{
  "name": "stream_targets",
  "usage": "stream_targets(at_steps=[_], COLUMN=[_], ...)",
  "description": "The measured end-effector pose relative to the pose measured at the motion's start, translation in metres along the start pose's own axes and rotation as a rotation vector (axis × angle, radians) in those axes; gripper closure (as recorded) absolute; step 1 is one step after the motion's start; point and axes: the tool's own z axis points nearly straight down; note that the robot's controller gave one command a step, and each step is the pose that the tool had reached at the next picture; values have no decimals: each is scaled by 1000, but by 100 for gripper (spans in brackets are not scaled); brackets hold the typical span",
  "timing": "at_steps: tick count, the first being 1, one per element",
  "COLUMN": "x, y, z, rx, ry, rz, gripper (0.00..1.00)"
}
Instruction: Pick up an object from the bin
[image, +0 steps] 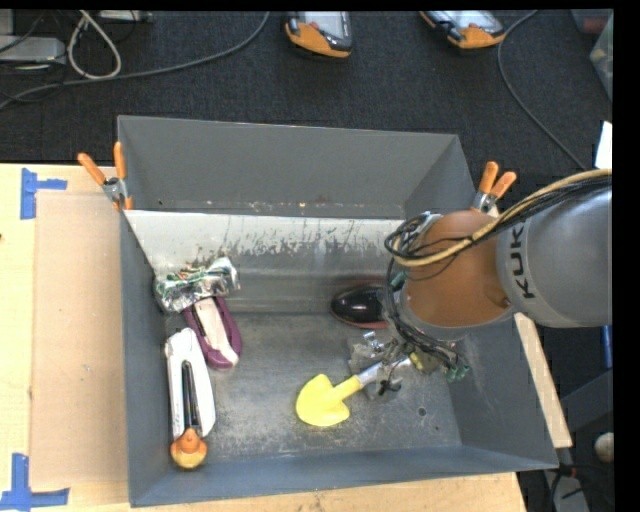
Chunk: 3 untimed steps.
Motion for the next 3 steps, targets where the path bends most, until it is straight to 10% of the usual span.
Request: stream_targets(at_steps=[3], x=[0], y=[2], z=[-47], rx=[-2], ry=[3], rz=[0], gripper=[100])
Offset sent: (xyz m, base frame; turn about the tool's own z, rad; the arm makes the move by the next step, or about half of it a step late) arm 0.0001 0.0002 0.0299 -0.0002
